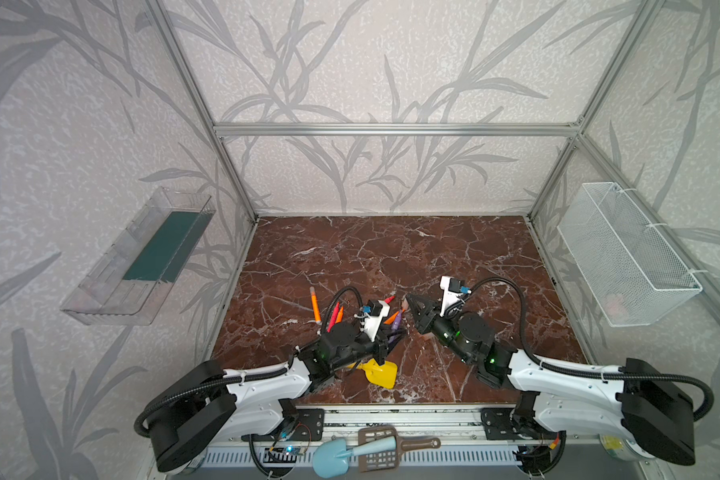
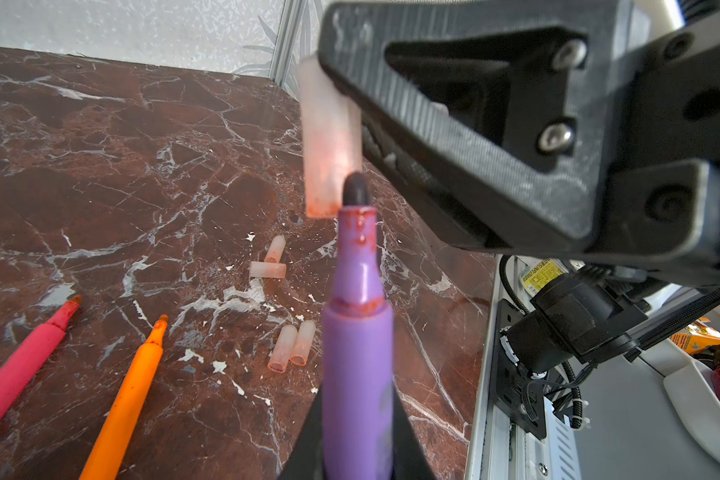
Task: Insert the pens into the pen caps
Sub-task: 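Lower the pink cap onto the purple marker tip with the right gripper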
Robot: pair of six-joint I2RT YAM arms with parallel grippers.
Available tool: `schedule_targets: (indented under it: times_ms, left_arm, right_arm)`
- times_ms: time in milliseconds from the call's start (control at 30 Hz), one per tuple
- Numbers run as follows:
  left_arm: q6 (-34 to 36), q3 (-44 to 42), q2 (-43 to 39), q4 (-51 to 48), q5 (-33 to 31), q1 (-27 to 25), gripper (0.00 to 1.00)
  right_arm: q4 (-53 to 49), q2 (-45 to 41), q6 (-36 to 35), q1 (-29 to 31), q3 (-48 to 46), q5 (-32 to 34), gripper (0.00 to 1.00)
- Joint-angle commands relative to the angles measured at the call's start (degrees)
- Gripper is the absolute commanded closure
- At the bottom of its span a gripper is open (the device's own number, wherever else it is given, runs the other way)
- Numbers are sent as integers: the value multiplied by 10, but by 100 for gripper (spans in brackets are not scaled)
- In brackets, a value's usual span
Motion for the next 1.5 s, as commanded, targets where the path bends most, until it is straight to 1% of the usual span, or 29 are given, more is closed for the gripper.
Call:
schedule_targets:
  times_ms: [0,133,300,500,900,933,1100,1300,1400,1467]
  left_arm:
    - [6,8,-8,8,-5,-2,100]
    - [6,8,-11,7,-5,-3,100]
    - [7,5,-16,2,-7,-3,100]
    - [9,4,-24,-3,-10,-3,100]
    - [10,2,-29,-5,-13,-3,100]
    - [11,1,-28,-5,-14,-3,100]
    - [10,1,-27,-3,-15,-3,100]
    - [9,-5,-38,-4,-15,-3,100]
    - [10,-10,-52,-7,-17,-3,100]
    - [10,-13,-60,-13,-18,-3,100]
  right_arm:
    - [28,-17,10,8,-6,6,100]
    - [23,-27,0,8,0,11,100]
    - [-13,-39,-20,9,31,29,100]
    - [-11,-28,-19,8,44,17,100]
    - [34,2,24,8,18,-5,100]
    - [38,3,27,28,15,-5,100]
    - [51,12,33,39,10,-6,100]
    - [32,7,36,47,7,-8,100]
    - [27,2,28,48,-3,-28,100]
    - [1,-9,18,49,-1,-39,100]
